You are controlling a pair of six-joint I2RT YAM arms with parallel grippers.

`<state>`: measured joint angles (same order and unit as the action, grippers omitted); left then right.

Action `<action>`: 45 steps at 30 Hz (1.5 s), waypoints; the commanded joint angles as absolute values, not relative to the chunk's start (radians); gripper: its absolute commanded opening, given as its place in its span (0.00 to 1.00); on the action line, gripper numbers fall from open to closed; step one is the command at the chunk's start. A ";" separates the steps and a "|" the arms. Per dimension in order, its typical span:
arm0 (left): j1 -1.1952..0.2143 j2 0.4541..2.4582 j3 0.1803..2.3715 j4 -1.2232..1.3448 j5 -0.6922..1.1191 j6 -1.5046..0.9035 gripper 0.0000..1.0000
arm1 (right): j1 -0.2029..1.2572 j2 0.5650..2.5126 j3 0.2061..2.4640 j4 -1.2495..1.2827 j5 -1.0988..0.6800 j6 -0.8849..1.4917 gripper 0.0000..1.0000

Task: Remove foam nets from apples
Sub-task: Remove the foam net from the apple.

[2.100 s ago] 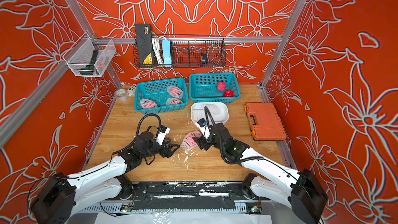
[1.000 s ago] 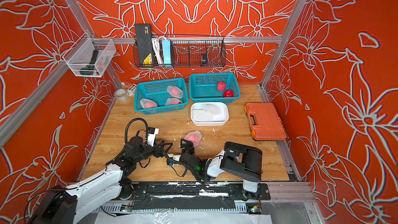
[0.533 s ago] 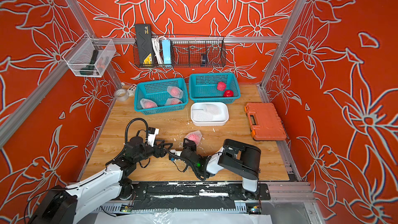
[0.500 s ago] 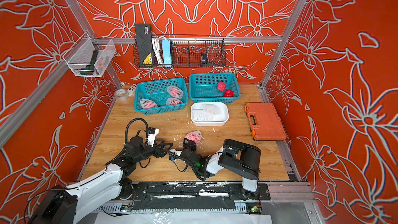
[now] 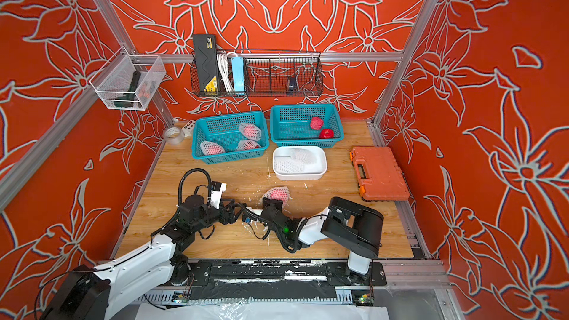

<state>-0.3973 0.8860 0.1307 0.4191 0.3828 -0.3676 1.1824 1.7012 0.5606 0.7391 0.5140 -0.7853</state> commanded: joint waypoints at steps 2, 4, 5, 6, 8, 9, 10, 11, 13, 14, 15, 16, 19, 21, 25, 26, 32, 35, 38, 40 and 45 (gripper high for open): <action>-0.393 0.867 0.129 0.419 0.365 -0.371 0.81 | 1.169 1.570 0.541 0.658 0.394 -0.665 0.07; -0.393 0.860 0.129 0.414 0.353 -0.369 0.81 | 1.156 1.510 0.532 0.608 0.340 -0.598 0.06; -0.393 0.854 0.133 0.406 0.345 -0.367 0.81 | 1.149 1.482 0.521 0.601 0.324 -0.567 0.06; -0.393 0.848 0.136 0.399 0.339 -0.364 0.81 | 1.143 1.461 0.509 0.594 0.310 -0.544 0.06; -0.393 0.831 0.142 0.383 0.329 -0.362 0.82 | 1.127 1.408 0.491 0.566 0.276 -0.494 0.06; -0.393 0.823 0.143 0.381 0.326 -0.362 0.82 | 1.117 1.381 0.489 0.543 0.245 -0.467 0.06; -0.393 0.816 0.142 0.380 0.325 -0.363 0.82 | 1.101 1.349 0.490 0.501 0.195 -0.437 0.06; -0.393 0.811 0.141 0.382 0.326 -0.363 0.82 | 1.084 1.318 0.488 0.476 0.157 -0.405 0.06; -0.393 0.811 0.144 0.382 0.325 -0.361 0.82 | 1.053 1.266 0.475 0.467 0.090 -0.352 0.06; -0.393 0.814 0.149 0.380 0.325 -0.357 0.82 | 1.026 1.240 0.478 0.441 0.034 -0.325 0.06; -0.393 0.816 0.150 0.380 0.325 -0.358 0.82 | 1.001 1.225 0.481 0.418 -0.010 -0.299 0.06; -0.393 0.822 0.152 0.384 0.324 -0.359 0.82 | 0.972 1.215 0.484 0.408 -0.063 -0.271 0.06; -0.393 0.843 0.150 0.412 0.335 -0.368 0.82 | 0.906 1.221 0.487 0.431 -0.218 -0.187 0.06; -0.393 0.864 0.149 0.440 0.343 -0.371 0.82 | 0.879 1.248 0.507 0.451 -0.310 -0.127 0.06; -0.394 0.920 0.165 0.492 0.383 -0.349 0.83 | 0.838 1.352 0.612 0.413 -0.475 -0.021 0.07; -0.394 0.931 0.166 0.512 0.396 -0.337 0.83 | 0.838 1.375 0.631 0.412 -0.483 -0.002 0.06; -0.398 0.953 0.144 0.606 0.380 -0.302 0.83 | 0.823 1.399 0.630 0.477 -0.434 0.071 0.03; -0.397 0.962 0.141 0.613 0.364 -0.275 0.83 | 0.799 1.425 0.679 0.442 -0.441 0.087 0.00; -0.397 0.968 0.130 0.633 0.348 -0.269 0.83 | 0.844 1.421 0.692 0.373 -0.305 0.042 0.00; -0.397 0.975 0.132 0.634 0.349 -0.264 0.83 | 0.757 1.430 0.646 0.555 -0.490 0.175 0.00; -0.398 0.980 0.130 0.637 0.340 -0.272 0.83 | 0.761 1.431 0.687 0.455 -0.341 0.212 0.00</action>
